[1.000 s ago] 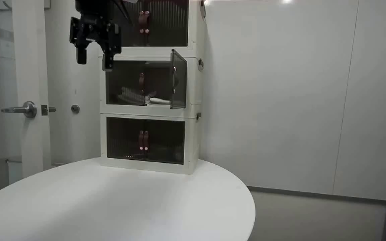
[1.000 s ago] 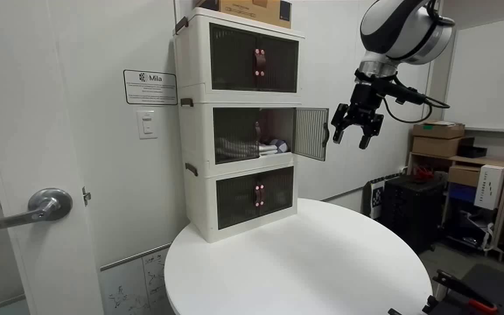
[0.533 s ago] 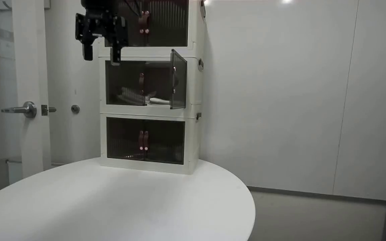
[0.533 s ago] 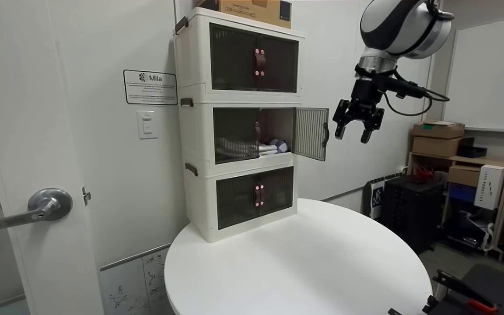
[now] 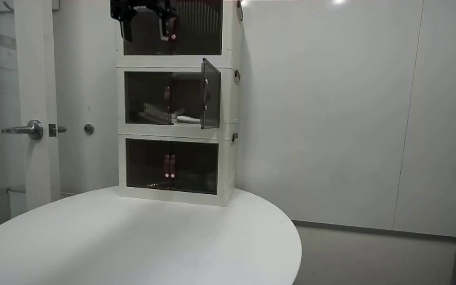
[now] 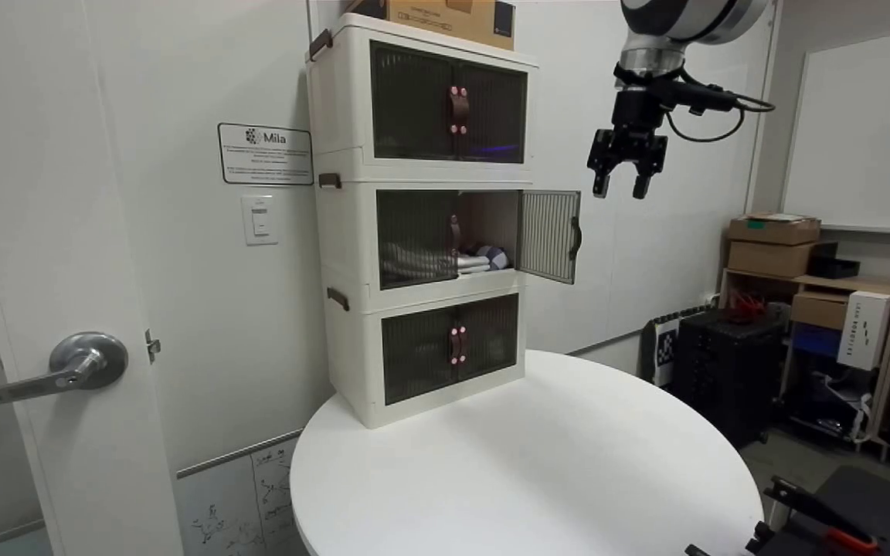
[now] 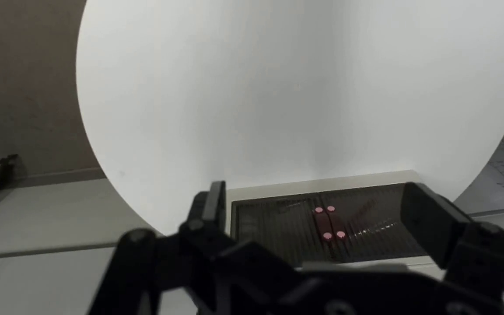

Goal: Close the cabinet door

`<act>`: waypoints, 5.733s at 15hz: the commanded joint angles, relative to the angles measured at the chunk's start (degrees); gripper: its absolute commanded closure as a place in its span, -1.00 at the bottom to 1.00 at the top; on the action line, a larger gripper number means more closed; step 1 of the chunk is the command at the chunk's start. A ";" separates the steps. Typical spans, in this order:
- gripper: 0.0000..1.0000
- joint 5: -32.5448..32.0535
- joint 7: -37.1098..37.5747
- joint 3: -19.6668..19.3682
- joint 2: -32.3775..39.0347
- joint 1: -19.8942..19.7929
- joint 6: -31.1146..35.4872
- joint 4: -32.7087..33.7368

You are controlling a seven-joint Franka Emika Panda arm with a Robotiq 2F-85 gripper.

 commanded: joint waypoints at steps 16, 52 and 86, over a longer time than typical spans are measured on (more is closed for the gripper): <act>-1.00 1.86 -15.51 -1.72 23.07 -3.02 -3.64 30.59; -1.00 0.36 -26.64 8.20 34.99 -1.31 -14.23 40.56; -1.00 -6.29 -37.42 3.68 36.25 -4.52 -19.17 46.03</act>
